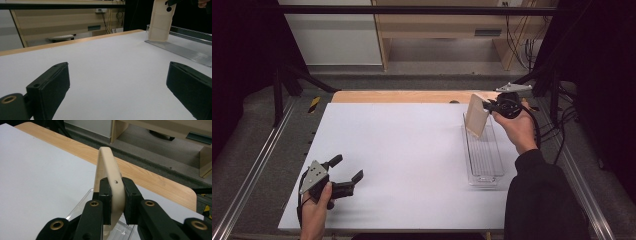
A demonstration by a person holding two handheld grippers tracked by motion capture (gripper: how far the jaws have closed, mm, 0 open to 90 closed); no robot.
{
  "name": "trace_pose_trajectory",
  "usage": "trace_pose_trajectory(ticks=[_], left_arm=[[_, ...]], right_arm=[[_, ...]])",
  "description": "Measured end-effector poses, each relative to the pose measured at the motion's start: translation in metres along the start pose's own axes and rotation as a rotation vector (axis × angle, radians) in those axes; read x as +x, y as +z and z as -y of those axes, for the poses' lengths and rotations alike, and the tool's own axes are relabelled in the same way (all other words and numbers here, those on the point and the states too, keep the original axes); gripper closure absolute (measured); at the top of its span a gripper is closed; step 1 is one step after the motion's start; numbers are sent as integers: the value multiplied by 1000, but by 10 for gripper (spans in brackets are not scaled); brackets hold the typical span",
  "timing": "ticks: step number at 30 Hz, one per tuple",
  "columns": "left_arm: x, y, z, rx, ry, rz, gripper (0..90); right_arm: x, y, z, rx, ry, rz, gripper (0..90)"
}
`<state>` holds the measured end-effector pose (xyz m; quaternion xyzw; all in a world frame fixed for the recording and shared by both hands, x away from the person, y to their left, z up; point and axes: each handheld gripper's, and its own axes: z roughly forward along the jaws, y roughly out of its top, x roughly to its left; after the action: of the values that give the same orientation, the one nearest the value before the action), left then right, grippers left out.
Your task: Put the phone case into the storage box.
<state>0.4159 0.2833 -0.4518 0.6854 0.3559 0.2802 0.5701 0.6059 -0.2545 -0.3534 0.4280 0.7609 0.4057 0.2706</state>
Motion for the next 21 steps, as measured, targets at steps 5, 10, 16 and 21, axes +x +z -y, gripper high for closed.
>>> trace_pose_trajectory(ticks=[5, 10, 16, 21], left_arm=[[0, 0, 0, -5, 6, 6, 43], [3, -1, 0, -27, -9, 15, 43], [6, -2, -1, -57, -24, 17, 42], [6, -1, 0, -56, -24, 22, 42]], right_arm=[[3, 3, 1, 1, -15, -2, 791], [5, 3, 1, 2, -20, 5, 790], [4, 3, 4, -4, -22, 18, 790], [3, 3, 4, -4, -22, 23, 790]])
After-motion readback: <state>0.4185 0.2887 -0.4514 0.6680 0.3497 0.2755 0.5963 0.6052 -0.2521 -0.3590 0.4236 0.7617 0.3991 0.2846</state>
